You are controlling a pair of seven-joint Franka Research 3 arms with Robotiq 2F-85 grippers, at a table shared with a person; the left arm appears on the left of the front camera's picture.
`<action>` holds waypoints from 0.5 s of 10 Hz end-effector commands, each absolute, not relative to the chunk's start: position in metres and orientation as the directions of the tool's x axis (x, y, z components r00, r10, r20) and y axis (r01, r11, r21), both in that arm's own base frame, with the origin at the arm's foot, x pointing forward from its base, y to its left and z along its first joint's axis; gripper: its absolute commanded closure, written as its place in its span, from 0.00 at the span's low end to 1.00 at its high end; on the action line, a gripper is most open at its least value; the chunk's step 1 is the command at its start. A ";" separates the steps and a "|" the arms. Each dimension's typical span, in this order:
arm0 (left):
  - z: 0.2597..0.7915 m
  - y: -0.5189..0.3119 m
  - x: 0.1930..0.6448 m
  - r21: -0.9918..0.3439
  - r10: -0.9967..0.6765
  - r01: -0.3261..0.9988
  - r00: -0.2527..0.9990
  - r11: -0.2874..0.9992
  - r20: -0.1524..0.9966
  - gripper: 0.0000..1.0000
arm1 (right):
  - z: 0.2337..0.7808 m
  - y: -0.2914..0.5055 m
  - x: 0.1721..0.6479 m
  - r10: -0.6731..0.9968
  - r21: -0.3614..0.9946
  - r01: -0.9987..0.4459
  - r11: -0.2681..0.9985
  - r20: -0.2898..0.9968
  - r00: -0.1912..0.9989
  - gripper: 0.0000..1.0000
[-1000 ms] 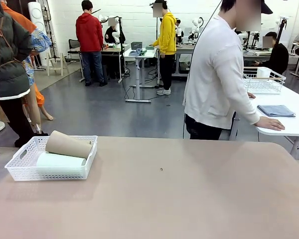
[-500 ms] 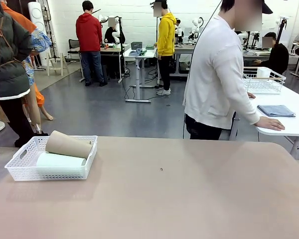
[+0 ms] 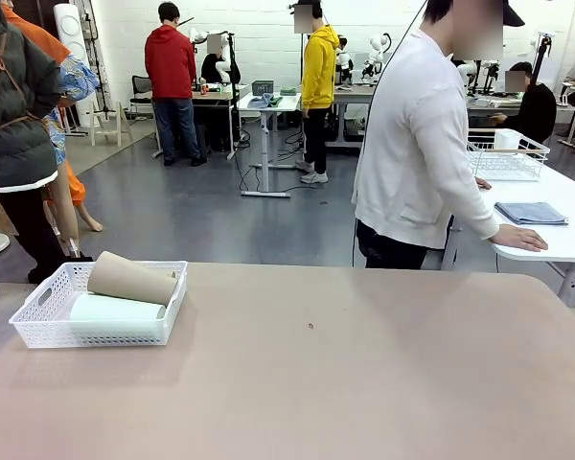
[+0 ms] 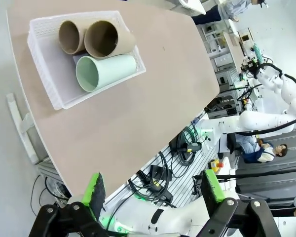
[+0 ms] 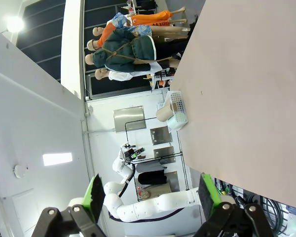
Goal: Clean and organize the cups into the basket.
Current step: Move the Organizing basket back to the left side of the table.
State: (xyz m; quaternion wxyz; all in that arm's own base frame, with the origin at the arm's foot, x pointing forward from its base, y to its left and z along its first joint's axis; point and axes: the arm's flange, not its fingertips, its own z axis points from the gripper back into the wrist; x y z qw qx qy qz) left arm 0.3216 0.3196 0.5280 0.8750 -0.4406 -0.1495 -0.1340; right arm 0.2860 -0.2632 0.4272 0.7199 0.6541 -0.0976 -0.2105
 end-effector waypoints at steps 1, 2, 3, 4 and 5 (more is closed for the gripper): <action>0.539 0.320 0.316 -0.711 -0.129 0.430 0.890 0.556 0.437 0.00 | 0.429 -0.263 0.286 -0.434 0.981 0.188 0.054 -0.146 0.889 0.00; 0.540 0.323 0.315 -0.709 -0.137 0.434 0.889 0.556 0.437 0.00 | 0.429 -0.263 0.286 -0.434 0.981 0.188 0.054 -0.146 0.889 0.00; 0.540 0.323 0.315 -0.706 -0.147 0.444 0.885 0.552 0.442 0.00 | 0.429 -0.263 0.286 -0.434 0.981 0.188 0.054 -0.146 0.889 0.00; 0.540 0.323 0.316 -0.709 -0.158 0.460 0.879 0.535 0.450 0.00 | 0.429 -0.263 0.286 -0.434 0.981 0.188 0.054 -0.146 0.889 0.00; 0.540 0.322 0.315 -0.712 -0.173 0.469 0.876 0.522 0.449 0.00 | 0.429 -0.263 0.286 -0.434 0.981 0.188 0.054 -0.146 0.889 0.00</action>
